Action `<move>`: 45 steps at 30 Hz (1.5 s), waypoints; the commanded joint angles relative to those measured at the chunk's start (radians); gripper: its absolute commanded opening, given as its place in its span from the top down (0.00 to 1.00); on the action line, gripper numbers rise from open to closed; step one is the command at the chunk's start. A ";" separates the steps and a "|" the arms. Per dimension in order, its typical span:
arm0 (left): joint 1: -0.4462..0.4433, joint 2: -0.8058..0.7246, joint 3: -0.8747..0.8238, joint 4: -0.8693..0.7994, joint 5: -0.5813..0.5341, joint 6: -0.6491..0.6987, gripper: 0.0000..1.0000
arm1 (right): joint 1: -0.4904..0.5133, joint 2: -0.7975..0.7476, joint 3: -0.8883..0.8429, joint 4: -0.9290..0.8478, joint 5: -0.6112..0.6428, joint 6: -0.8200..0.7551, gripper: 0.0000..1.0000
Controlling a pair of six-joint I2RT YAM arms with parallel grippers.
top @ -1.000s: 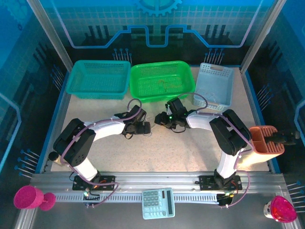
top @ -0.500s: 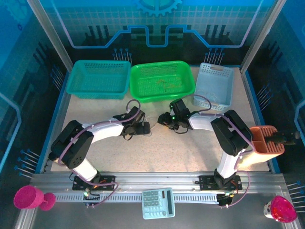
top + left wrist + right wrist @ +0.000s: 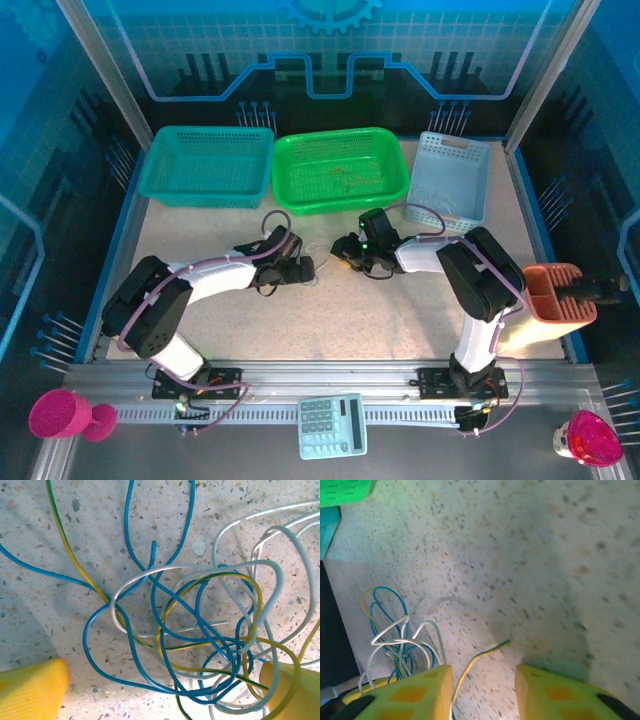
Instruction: Untangle the cables
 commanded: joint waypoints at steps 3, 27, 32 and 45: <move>-0.009 -0.050 -0.025 -0.047 0.043 -0.018 0.01 | 0.015 0.069 0.032 0.100 -0.043 0.057 0.83; 0.042 -0.230 0.101 -0.147 0.059 0.035 0.01 | 0.059 -0.257 0.106 -0.245 0.078 -0.289 0.93; 0.041 -0.167 0.127 -0.155 0.070 0.093 0.22 | 0.099 -0.297 0.137 -0.355 0.174 -0.398 0.71; -0.004 -0.031 0.159 -0.088 0.096 0.114 0.54 | 0.120 -0.254 0.091 -0.317 0.151 -0.424 0.61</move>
